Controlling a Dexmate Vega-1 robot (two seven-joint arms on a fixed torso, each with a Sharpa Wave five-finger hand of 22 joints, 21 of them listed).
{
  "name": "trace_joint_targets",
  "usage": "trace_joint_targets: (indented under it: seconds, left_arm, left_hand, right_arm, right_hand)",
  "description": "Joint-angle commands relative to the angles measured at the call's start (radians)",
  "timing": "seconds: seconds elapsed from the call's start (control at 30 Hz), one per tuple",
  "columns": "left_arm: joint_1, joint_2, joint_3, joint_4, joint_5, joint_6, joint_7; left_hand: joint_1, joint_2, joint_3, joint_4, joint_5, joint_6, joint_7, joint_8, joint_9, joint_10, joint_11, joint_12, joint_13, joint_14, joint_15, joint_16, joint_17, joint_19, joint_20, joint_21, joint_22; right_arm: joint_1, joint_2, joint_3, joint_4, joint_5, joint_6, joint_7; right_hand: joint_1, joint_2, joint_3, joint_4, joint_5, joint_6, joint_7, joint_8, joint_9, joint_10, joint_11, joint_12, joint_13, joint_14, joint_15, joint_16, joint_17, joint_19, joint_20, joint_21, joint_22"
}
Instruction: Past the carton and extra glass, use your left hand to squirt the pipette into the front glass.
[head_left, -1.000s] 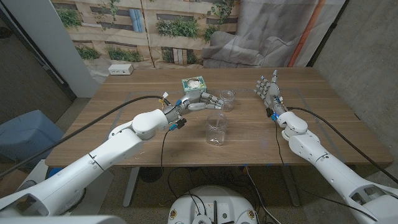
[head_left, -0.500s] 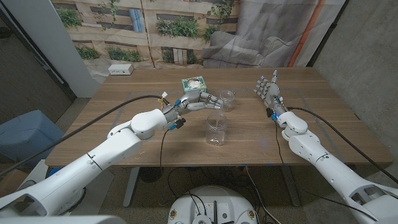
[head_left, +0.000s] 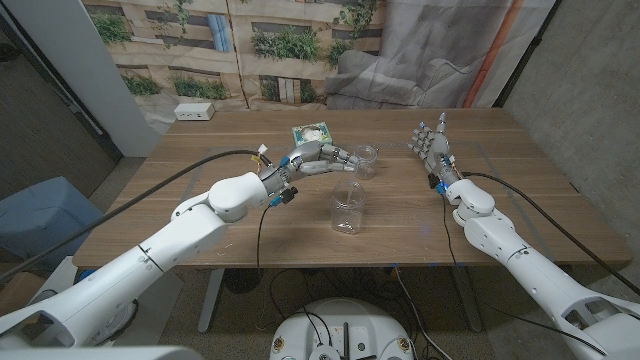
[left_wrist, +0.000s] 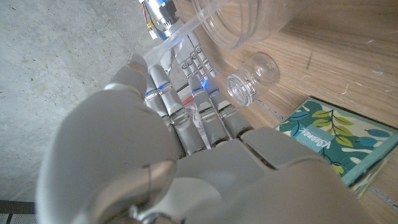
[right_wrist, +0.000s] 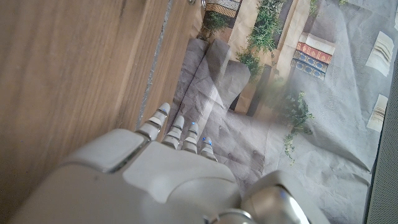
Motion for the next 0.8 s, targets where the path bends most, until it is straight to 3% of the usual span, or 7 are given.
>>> trace_joint_targets:
  seconds: [0.03,0.8]
  left_arm:
    - [-0.012,0.008,-0.01,-0.039,-0.02,0.021,-0.011]
    - [-0.038,0.051,-0.048,-0.109,-0.006,0.036,-0.013]
  left_hand:
    - [-0.005,0.003,-0.002,-0.001,0.006,0.003,-0.003,0.002,0.003,0.007,-0.001,0.001,0.001,-0.004,-0.139,0.004,0.002,0.0,-0.002,-0.004,0.004]
    - [-0.007,0.011,-0.004,0.0,0.008,-0.007,-0.001,-0.001,0.003,-0.002,-0.001,-0.001,0.0,-0.003,-0.137,0.004,0.001,-0.004,0.0,-0.006,0.004]
  right_arm:
    - [0.0,0.001,0.0,0.001,0.0,0.0,0.0]
    - [0.0,0.0,0.0,0.001,0.0,0.0,0.0]
  right_hand:
    - [0.0,0.059,-0.008,-0.001,0.005,0.001,-0.01,0.006,0.002,-0.003,-0.003,0.002,0.003,-0.008,-0.084,0.006,0.005,0.006,0.0,0.005,0.005]
    - [0.0,0.059,-0.008,-0.001,0.005,0.001,-0.007,0.007,0.002,-0.001,-0.001,0.003,0.003,-0.008,-0.083,0.006,0.004,0.006,0.001,0.005,0.005]
